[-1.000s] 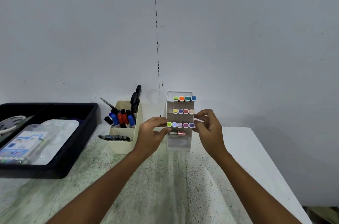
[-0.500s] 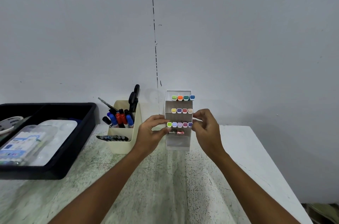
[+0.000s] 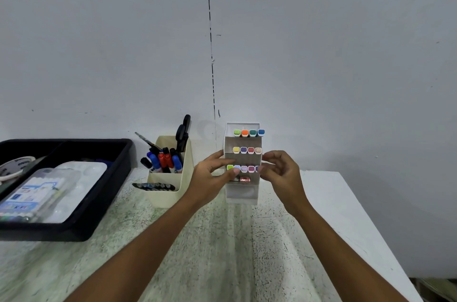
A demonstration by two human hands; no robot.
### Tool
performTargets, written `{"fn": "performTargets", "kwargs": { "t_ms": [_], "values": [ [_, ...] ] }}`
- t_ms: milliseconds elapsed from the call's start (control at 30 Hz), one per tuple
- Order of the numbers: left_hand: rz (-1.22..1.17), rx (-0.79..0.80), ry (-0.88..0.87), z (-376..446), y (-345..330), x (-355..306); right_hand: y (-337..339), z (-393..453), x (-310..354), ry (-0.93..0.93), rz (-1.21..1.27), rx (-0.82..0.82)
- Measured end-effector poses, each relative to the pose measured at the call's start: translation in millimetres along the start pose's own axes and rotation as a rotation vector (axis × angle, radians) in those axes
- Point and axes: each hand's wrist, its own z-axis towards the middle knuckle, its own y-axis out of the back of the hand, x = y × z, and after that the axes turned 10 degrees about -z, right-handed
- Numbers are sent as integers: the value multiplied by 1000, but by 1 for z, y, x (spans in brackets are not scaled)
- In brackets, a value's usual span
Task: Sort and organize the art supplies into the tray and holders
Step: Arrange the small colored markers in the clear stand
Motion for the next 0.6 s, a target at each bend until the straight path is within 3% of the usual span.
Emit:
{"fn": "performTargets", "kwargs": {
  "t_ms": [267, 400, 600],
  "values": [
    [29, 4, -4, 1, 2, 3, -2, 3, -1, -54, -21, -62],
    [32, 15, 1, 1, 2, 3, -2, 2, 2, -70, -4, -19],
    [45, 9, 18, 2, 2, 5, -9, -2, 11, -50, -124, -24]
  ]
}}
